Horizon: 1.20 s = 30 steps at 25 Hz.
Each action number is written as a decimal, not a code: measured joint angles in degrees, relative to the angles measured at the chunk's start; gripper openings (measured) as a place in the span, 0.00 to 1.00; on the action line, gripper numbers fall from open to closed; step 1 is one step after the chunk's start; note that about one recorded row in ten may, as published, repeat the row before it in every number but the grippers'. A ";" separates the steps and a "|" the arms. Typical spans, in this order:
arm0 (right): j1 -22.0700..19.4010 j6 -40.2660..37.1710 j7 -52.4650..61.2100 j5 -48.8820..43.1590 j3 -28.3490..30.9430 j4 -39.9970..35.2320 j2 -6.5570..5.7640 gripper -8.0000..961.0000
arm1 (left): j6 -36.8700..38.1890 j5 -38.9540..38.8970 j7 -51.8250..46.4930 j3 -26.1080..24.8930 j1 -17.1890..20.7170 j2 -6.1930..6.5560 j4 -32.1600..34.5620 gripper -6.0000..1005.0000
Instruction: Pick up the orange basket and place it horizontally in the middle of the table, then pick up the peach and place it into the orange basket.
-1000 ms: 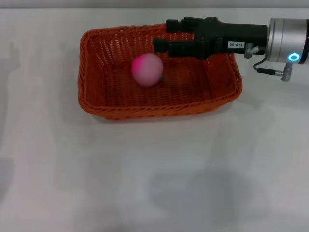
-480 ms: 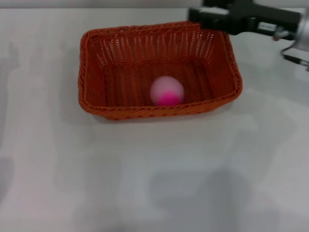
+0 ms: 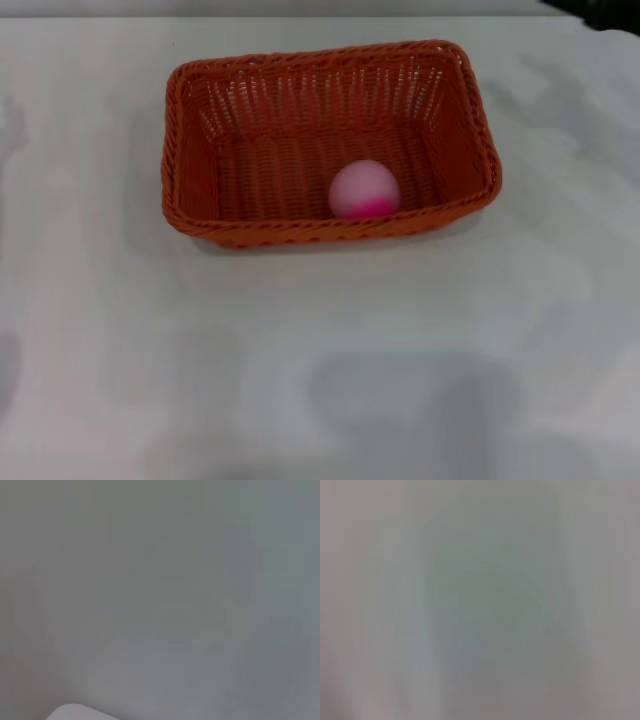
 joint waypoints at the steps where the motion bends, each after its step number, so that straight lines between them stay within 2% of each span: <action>1: -0.33 -0.51 -1.48 0.80 1.21 0.83 0.00 0.89 | -0.17 0.00 0.00 -0.03 0.12 -0.03 0.00 0.53; 9: -2.03 -0.99 -15.41 3.14 14.91 8.61 -0.01 0.89 | -3.02 0.05 -0.03 -0.04 1.20 -0.18 0.93 0.53; 18: -3.07 -0.92 -25.99 5.46 23.93 15.30 -0.08 0.89 | -9.87 0.24 -0.06 0.15 1.42 -0.26 6.04 0.53; 30: -3.23 -1.07 -49.54 12.17 29.39 26.92 -0.10 0.89 | -23.94 0.44 -1.11 2.03 0.55 -0.25 16.35 0.53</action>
